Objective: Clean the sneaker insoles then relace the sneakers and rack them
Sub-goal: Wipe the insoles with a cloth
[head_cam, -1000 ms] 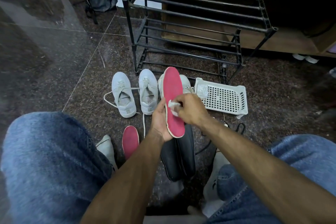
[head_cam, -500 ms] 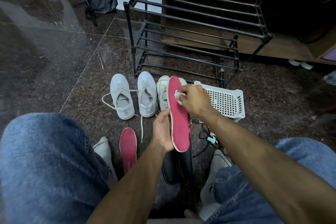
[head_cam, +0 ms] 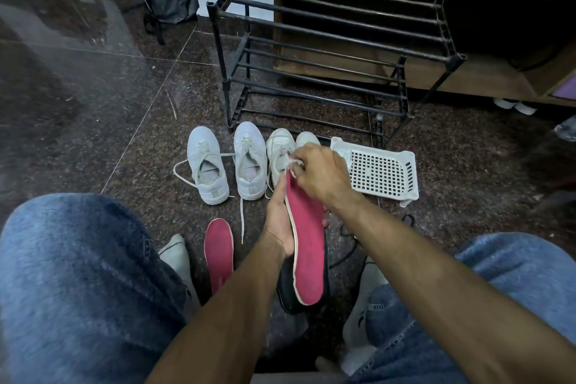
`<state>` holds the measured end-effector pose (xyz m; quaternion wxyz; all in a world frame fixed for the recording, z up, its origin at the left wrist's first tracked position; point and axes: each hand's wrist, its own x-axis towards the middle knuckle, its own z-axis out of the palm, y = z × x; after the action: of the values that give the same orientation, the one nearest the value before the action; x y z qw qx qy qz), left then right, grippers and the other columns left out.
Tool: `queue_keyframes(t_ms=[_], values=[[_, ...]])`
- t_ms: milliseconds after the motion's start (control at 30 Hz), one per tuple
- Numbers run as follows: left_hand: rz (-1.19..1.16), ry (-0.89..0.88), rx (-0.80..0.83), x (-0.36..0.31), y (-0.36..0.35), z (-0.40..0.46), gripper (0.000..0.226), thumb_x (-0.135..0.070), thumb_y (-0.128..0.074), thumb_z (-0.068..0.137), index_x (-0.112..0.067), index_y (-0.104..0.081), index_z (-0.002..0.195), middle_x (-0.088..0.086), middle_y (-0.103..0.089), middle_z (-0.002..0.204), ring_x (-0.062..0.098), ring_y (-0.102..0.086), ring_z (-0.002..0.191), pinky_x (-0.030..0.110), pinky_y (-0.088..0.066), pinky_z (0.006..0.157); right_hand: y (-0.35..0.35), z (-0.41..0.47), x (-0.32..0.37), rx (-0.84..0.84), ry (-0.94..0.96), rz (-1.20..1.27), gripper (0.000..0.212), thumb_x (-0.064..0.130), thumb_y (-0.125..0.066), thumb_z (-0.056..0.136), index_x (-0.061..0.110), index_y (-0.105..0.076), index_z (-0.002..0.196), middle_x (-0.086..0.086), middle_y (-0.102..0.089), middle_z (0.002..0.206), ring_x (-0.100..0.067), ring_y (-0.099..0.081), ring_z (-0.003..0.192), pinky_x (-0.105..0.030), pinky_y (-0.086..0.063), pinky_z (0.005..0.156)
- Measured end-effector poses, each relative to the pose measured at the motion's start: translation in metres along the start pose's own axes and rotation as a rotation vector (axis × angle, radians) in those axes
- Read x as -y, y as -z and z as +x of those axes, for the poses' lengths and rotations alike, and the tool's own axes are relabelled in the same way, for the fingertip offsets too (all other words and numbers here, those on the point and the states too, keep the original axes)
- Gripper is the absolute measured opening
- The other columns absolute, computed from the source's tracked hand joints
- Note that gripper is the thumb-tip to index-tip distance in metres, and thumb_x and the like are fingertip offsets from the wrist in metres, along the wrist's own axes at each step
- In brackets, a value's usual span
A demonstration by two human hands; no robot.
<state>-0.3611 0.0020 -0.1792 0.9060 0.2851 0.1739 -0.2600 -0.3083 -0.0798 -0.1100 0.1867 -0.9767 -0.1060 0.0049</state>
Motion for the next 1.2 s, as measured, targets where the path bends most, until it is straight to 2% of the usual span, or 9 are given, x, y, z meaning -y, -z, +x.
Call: queue_keyframes(t_ms=[100, 267, 433, 567, 733, 833, 933, 1033, 1200], values=[[0.009, 0.000, 0.009, -0.005, 0.004, 0.000, 0.060, -0.067, -0.049, 0.086, -0.015, -0.066, 0.113, 0.012, -0.067, 0.092, 0.026, -0.062, 0.075, 0.035, -0.046, 0.060, 0.002, 0.004, 0.003, -0.018, -0.042, 0.038, 0.026, 0.026, -0.056, 0.092, 0.022, -0.068, 0.115, -0.002, -0.066, 0.117, -0.029, -0.061, 0.106, -0.039, -0.048, 0.089], [-0.108, 0.004, -0.016, -0.013, 0.013, 0.005, 0.062, -0.062, -0.048, 0.087, -0.008, -0.065, 0.112, 0.014, -0.066, 0.098, 0.026, -0.062, 0.096, 0.039, -0.044, 0.094, -0.008, -0.036, 0.002, 0.197, 0.097, 0.185, 0.016, 0.021, -0.064, 0.088, 0.020, -0.073, 0.101, 0.000, -0.072, 0.099, -0.021, -0.065, 0.088, -0.038, -0.053, 0.080], [-0.005, 0.032, 0.012, 0.000, 0.009, 0.004, 0.060, -0.066, -0.046, 0.087, -0.016, -0.066, 0.114, 0.010, -0.068, 0.093, 0.027, -0.064, 0.076, 0.033, -0.048, 0.059, -0.002, -0.006, -0.012, -0.001, -0.005, -0.014, 0.021, 0.027, -0.055, 0.094, 0.022, -0.068, 0.110, -0.002, -0.066, 0.112, -0.029, -0.061, 0.101, -0.038, -0.049, 0.086], [0.027, 0.050, 0.034, -0.003, 0.010, 0.000, 0.063, -0.067, -0.046, 0.086, -0.016, -0.066, 0.118, 0.010, -0.066, 0.100, 0.027, -0.063, 0.082, 0.032, -0.047, 0.057, 0.006, 0.007, -0.022, -0.035, -0.095, 0.008, 0.024, 0.029, -0.059, 0.091, 0.023, -0.069, 0.112, -0.002, -0.067, 0.115, -0.029, -0.061, 0.104, -0.037, -0.049, 0.085], [-0.022, -0.004, -0.026, -0.023, 0.013, 0.009, 0.075, -0.065, -0.053, 0.079, -0.008, -0.060, 0.128, 0.013, -0.062, 0.117, 0.027, -0.060, 0.101, 0.042, -0.045, 0.093, -0.006, -0.039, -0.016, 0.229, 0.099, 0.105, 0.015, 0.022, -0.065, 0.087, 0.019, -0.073, 0.100, -0.001, -0.072, 0.098, -0.022, -0.065, 0.087, -0.040, -0.054, 0.078], [-0.064, 0.015, -0.033, -0.030, 0.023, 0.008, 0.073, -0.067, -0.043, 0.085, -0.007, -0.065, 0.121, 0.016, -0.064, 0.117, 0.028, -0.064, 0.098, 0.041, -0.052, 0.088, -0.004, -0.053, -0.020, 0.417, 0.170, 0.115, 0.015, 0.021, -0.067, 0.085, 0.022, -0.074, 0.098, 0.005, -0.072, 0.096, -0.012, -0.062, 0.080, -0.035, -0.053, 0.076], [-0.060, 0.002, -0.008, -0.027, 0.015, 0.005, 0.069, -0.066, -0.036, 0.091, -0.008, -0.073, 0.104, 0.013, -0.070, 0.096, 0.025, -0.069, 0.083, 0.035, -0.057, 0.074, -0.002, -0.040, -0.017, 0.222, 0.145, 0.066, 0.021, 0.020, -0.062, 0.090, 0.020, -0.071, 0.109, 0.004, -0.068, 0.110, -0.016, -0.061, 0.091, -0.030, -0.048, 0.080], [-0.076, 0.002, -0.015, -0.024, 0.005, 0.003, 0.061, -0.061, -0.038, 0.092, -0.011, -0.066, 0.113, 0.011, -0.071, 0.099, 0.025, -0.069, 0.091, 0.037, -0.055, 0.083, -0.004, -0.020, -0.013, 0.028, 0.016, 0.029, 0.024, 0.026, -0.060, 0.092, 0.021, -0.069, 0.113, 0.003, -0.065, 0.114, -0.023, -0.061, 0.102, -0.035, -0.048, 0.084], [-0.146, -0.100, 0.001, -0.040, 0.012, 0.003, 0.070, -0.061, -0.038, 0.090, -0.004, -0.055, 0.129, 0.014, -0.064, 0.121, 0.029, -0.067, 0.098, 0.040, -0.055, 0.087, -0.017, -0.035, -0.005, 0.224, -0.035, 0.285, 0.014, 0.022, -0.068, 0.085, 0.023, -0.075, 0.098, 0.005, -0.072, 0.100, -0.016, -0.065, 0.090, -0.038, -0.054, 0.081]])
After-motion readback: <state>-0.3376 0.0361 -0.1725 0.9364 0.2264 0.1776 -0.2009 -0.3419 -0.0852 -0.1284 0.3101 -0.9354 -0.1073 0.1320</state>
